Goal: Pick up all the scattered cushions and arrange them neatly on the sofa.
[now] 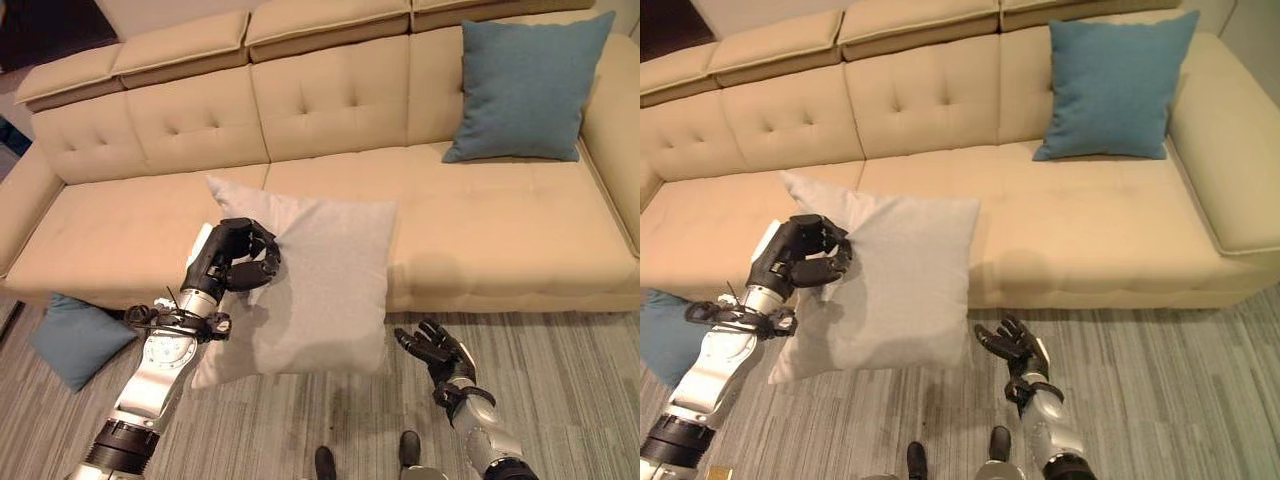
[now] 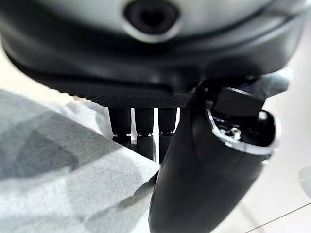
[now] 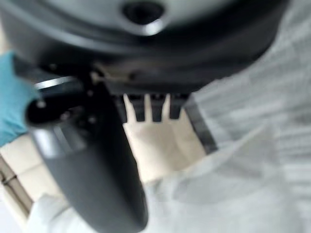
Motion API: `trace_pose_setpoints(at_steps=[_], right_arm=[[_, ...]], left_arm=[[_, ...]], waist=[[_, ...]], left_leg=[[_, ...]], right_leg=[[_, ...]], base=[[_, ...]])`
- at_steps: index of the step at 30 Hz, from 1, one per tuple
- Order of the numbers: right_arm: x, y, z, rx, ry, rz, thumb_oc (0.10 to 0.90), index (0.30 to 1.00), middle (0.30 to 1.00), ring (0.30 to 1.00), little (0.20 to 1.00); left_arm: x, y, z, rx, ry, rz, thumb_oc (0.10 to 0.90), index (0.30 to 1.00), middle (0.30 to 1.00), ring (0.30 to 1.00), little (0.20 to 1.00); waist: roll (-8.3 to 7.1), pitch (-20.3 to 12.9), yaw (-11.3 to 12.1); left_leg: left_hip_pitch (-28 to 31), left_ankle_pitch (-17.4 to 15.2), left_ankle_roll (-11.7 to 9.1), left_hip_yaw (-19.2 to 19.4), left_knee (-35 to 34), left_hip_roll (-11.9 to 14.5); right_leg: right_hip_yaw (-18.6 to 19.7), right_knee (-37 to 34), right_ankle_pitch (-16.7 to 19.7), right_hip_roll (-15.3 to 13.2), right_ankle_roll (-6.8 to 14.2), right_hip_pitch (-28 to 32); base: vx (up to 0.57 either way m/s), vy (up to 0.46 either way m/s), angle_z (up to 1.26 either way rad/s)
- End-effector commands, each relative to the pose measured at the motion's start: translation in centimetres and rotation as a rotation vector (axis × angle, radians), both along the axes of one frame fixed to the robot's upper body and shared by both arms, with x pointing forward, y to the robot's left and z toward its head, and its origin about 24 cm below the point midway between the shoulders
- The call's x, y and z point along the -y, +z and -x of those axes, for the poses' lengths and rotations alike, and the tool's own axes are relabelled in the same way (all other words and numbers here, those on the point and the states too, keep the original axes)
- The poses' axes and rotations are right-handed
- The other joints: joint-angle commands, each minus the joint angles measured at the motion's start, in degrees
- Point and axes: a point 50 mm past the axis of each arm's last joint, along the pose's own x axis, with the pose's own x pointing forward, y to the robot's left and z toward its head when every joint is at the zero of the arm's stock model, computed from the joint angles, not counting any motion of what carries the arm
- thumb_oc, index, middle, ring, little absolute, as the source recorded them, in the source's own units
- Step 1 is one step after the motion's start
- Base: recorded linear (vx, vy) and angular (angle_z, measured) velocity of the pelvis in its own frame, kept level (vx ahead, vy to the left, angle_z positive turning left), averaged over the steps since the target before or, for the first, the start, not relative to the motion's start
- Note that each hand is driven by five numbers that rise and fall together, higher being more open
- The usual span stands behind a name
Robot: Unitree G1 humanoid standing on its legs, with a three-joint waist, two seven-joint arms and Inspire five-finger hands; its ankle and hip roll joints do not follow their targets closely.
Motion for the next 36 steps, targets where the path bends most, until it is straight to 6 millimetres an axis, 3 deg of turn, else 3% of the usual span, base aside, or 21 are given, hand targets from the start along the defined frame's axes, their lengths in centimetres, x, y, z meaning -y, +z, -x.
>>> trace_pose_setpoints(at_steps=[1,7,8,17,23,29,30,31,32,36], right_arm=[[-2.4,2.5,-1.3,0.211,0.070,-0.152,0.800,0.900,0.900,0.900,0.900],[-5.3,5.7,-3.0,0.379,0.233,-0.248,0.800,0.900,0.900,0.900,0.900],[-6.6,7.4,-3.7,0.452,0.328,-0.219,0.800,0.900,0.900,0.900,0.900],[-9.8,7.2,-3.7,0.432,0.455,-0.225,0.800,0.900,0.900,0.900,0.900],[-11.6,6.4,-3.2,0.388,0.524,-0.221,0.800,0.900,0.900,0.900,0.900],[-13.3,7.0,-3.2,0.407,0.581,-0.237,0.800,0.900,0.900,0.900,0.900],[-13.5,7.2,-3.2,0.417,0.585,-0.243,0.739,0.808,0.808,0.808,0.808],[-13.6,7.6,-3.2,0.433,0.584,-0.256,0.555,0.533,0.533,0.533,0.533],[-13.7,7.9,-3.3,0.449,0.579,-0.270,0.400,0.300,0.300,0.300,0.300],[-13.1,10.0,-4.0,0.544,0.525,-0.296,0.400,0.300,0.300,0.300,0.300]], left_arm=[[0.3,7.9,1.0,0.415,-0.102,0.138,0.400,0.300,0.300,0.300,0.300],[1.4,8.6,1.3,0.433,-0.209,0.145,0.400,0.300,0.300,0.300,0.300],[1.6,9.4,1.4,0.467,-0.234,0.136,0.400,0.300,0.300,0.300,0.300],[1.9,12.0,1.4,0.571,-0.258,0.118,0.400,0.300,0.300,0.300,0.300],[2.6,13.0,1.3,0.610,-0.277,0.127,0.400,0.300,0.300,0.300,0.300],[3.1,13.5,1.2,0.635,-0.284,0.143,0.400,0.300,0.300,0.300,0.300],[3.2,13.5,1.1,0.633,-0.281,0.147,0.400,0.300,0.300,0.300,0.300],[3.2,13.3,1.1,0.631,-0.274,0.155,0.400,0.300,0.300,0.300,0.300],[3.2,13.2,1.0,0.625,-0.268,0.161,0.400,0.300,0.300,0.300,0.300],[2.9,11.3,0.6,0.555,-0.212,0.180,0.400,0.300,0.300,0.300,0.300]], waist=[[-2.40,-11.5,0.5],[-2.82,-12.1,1.3],[-2.79,-12.5,1.6],[-2.84,-13.2,2.1],[-3.13,-13.2,2.2],[-3.41,-13.1,2.3],[-3.47,-13.1,2.3],[-3.54,-13.0,2.3],[-3.58,-13.0,2.3],[-4.01,-13.2,2.1]], left_leg=[[-0.8,-2.8,-3.1,1.4,0.1,-0.4],[-0.2,-2.8,-3.2,1.2,0.1,-0.1],[0.1,-2.8,-3.2,1.0,0.1,-0.2],[0.5,-3.1,-2.9,0.9,0.1,-0.4],[0.5,-3.3,-2.8,0.9,0.1,-0.5],[0.4,-3.4,-2.7,0.8,0.1,-0.5],[0.4,-3.4,-2.7,0.8,0.1,-0.6],[0.4,-3.4,-2.7,0.8,0.1,-0.6],[0.3,-3.4,-2.7,0.9,0.1,-0.6],[0.4,-3.5,-2.6,1.1,0.1,-0.5]], right_leg=[[0.1,0.3,-7.7,-2.8,4.9,4.4],[-0.7,0.3,-7.7,-2.9,4.9,5.4],[-1.0,0.3,-7.6,-3.0,5.0,5.6],[-1.4,0.3,-7.4,-3.2,5.2,6.2],[-1.7,0.3,-7.1,-3.4,5.5,6.1],[-1.7,0.3,-6.8,-3.4,5.6,5.8],[-1.7,0.3,-6.7,-3.4,5.6,5.8],[-1.6,0.3,-6.7,-3.4,5.6,5.8],[-1.6,0.3,-6.7,-3.4,5.6,5.7],[-1.2,0.3,-6.5,-3.4,5.6,5.6]], base=[[-0.01,-0.033,0.11],[-0.01,-0.028,0.06],[0.00,-0.020,0.13],[0.00,-0.001,0.05],[0.00,0.001,0.01],[0.00,0.000,0.00],[0.00,0.000,0.00],[0.00,0.000,0.00],[0.00,0.000,0.00],[0.00,0.000,0.00]])
